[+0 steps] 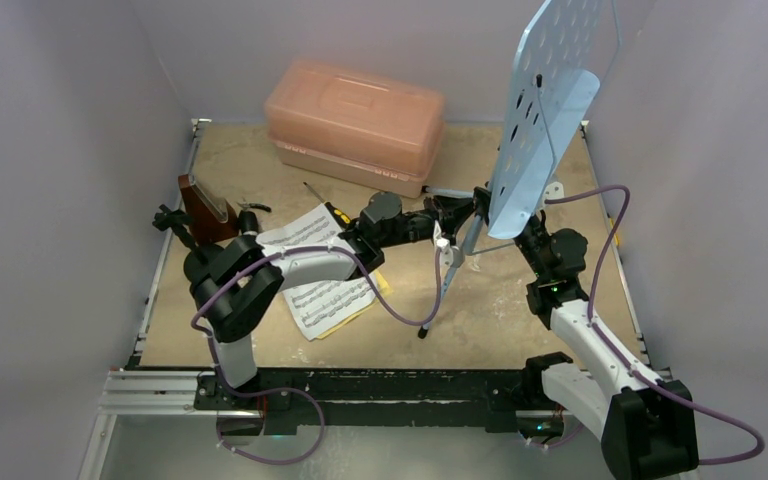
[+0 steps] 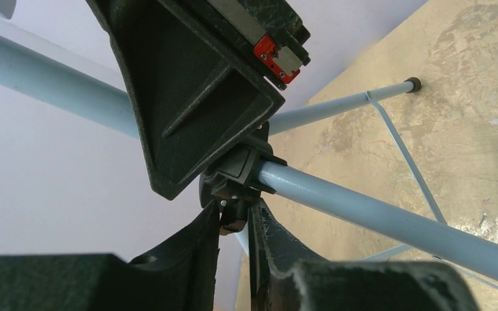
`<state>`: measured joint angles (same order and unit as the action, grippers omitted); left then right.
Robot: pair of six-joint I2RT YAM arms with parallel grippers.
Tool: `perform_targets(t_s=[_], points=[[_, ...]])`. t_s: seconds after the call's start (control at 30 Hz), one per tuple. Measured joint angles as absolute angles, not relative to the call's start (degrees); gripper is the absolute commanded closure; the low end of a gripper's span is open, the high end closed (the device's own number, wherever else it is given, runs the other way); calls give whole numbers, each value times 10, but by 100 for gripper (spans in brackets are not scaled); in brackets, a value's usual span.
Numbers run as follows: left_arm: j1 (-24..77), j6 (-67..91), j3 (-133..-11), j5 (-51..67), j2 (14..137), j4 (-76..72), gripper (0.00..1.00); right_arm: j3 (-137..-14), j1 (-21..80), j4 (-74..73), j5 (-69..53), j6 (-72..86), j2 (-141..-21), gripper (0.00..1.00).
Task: Pack up the instrument practice props
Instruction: Unscrew the knob on the music stand.
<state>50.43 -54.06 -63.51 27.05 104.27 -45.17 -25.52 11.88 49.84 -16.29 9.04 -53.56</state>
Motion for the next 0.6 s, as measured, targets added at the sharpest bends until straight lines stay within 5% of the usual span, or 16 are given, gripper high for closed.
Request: perform_targets(t_s=[0.3,0.6], points=[[496,-465,-700,300,1038,-327,87,-255,116,495,-160,90,-533,94],[462,-215,-732,372,1036,-290,80,-255,118,489,-170,92,-528,94]])
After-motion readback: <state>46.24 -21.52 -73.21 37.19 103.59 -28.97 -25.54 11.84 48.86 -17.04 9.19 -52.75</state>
